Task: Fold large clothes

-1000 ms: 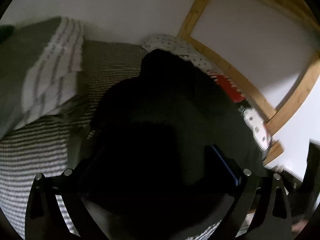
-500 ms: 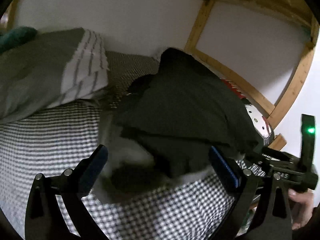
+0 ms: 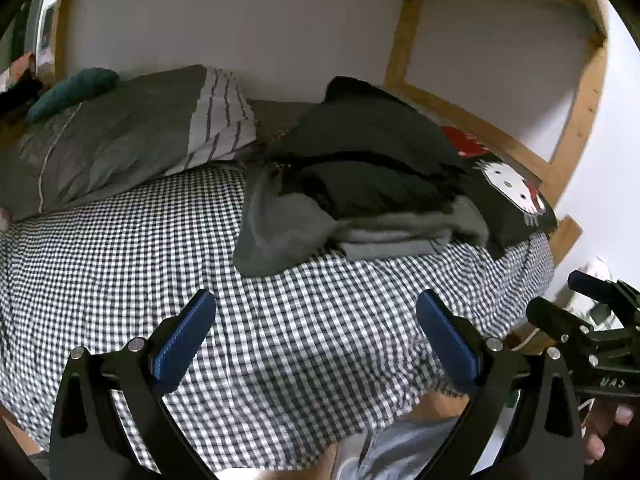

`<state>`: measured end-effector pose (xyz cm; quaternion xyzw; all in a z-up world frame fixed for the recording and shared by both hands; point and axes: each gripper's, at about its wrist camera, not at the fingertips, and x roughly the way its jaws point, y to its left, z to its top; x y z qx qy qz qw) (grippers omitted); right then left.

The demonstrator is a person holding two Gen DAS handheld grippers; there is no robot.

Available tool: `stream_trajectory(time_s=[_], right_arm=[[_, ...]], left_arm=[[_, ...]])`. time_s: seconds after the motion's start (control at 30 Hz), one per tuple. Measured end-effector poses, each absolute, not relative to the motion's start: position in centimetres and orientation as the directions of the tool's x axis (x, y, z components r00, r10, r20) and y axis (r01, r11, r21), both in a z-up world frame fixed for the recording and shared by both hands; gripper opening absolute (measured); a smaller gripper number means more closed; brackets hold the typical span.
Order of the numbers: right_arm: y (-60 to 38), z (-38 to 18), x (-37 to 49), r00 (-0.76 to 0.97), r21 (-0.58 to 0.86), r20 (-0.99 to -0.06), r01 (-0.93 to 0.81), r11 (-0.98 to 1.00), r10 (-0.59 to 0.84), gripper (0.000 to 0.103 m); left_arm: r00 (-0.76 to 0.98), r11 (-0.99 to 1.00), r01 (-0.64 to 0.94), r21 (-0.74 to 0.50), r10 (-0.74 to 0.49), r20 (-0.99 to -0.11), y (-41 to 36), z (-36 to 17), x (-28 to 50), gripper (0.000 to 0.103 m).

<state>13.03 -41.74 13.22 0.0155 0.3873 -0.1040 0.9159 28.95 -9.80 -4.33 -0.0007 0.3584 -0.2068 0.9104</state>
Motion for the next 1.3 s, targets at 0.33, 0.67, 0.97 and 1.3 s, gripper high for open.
stream_trajectory(time_s=[0.33,0.67,0.97,1.3], right_arm=[[-40.5,14.1,4.0,0.694,-0.088,-0.687,0.215,0.973,-0.216,0.100],[-40.1,14.2,0.2,0.710,-0.052,-0.675,0.226,0.973,-0.201,0.100],[-38.7,14.4,-1.0,0.722,-0.043,-0.668,0.201,0.979,-0.178,0.100],[-38.3,14.5,-1.2,0.727,-0.045,-0.666,0.182,0.982,-0.165,0.100]], left_arm=[[0.672,0.917,0.390,-0.085,-0.347,-0.654,-11.4,-2.9,20.9,0.099],[0.674,0.919,0.389,-0.062,-0.329,-0.661,-11.4,-1.7,16.8,0.099],[0.681,0.924,0.380,-0.041,-0.309,-0.664,-10.9,-1.2,15.8,0.099],[0.684,0.922,0.388,-0.019,-0.301,-0.665,-11.1,-0.5,15.0,0.099]])
